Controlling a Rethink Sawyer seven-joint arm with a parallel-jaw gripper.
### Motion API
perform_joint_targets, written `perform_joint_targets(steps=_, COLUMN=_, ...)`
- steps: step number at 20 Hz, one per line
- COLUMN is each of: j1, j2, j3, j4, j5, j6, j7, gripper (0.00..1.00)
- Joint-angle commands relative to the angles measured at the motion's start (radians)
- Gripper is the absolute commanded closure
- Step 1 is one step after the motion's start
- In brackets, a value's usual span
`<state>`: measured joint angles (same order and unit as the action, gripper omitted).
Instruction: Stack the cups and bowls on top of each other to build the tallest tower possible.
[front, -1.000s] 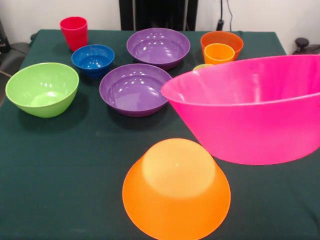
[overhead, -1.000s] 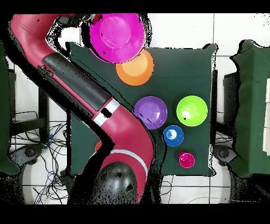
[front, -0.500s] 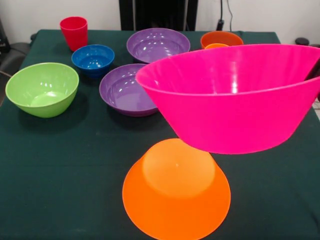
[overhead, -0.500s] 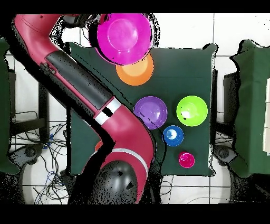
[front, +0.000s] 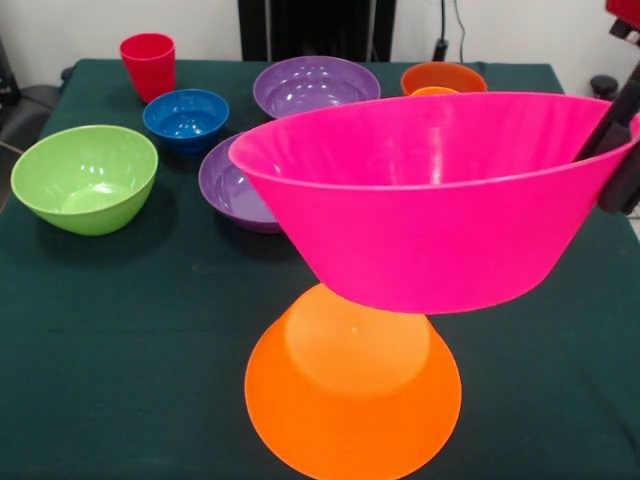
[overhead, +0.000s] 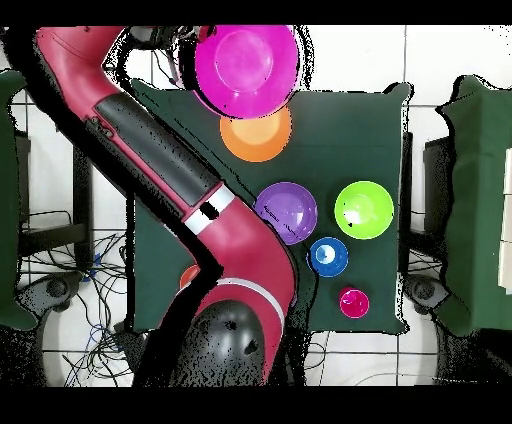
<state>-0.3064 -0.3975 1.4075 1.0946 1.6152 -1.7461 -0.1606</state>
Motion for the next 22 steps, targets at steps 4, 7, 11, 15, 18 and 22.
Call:
perform_joint_targets(steps=4, j1=-0.024, j2=0.085, j3=-0.129, j4=-0.042, j5=-0.034, j6=0.101, j7=-0.257, gripper=1.0)
perform_joint_targets(steps=7, j1=-0.023, j2=0.096, j3=-0.13, j4=-0.046, j5=-0.04, j6=0.098, j7=-0.267, gripper=1.0)
perform_joint_targets(steps=11, j1=-0.018, j2=0.102, j3=-0.129, j4=-0.053, j5=-0.044, j6=0.097, j7=-0.27, gripper=1.0)
perform_joint_targets(steps=15, j1=-0.004, j2=0.118, j3=-0.121, j4=-0.098, j5=-0.058, j6=0.084, j7=-0.302, gripper=1.0)
perform_joint_targets(steps=18, j1=0.007, j2=0.128, j3=-0.116, j4=-0.13, j5=-0.074, j6=0.075, j7=-0.32, gripper=1.0)
perform_joint_targets(steps=22, j1=0.021, j2=0.145, j3=-0.103, j4=-0.173, j5=-0.087, j6=0.052, j7=-0.353, gripper=1.0)
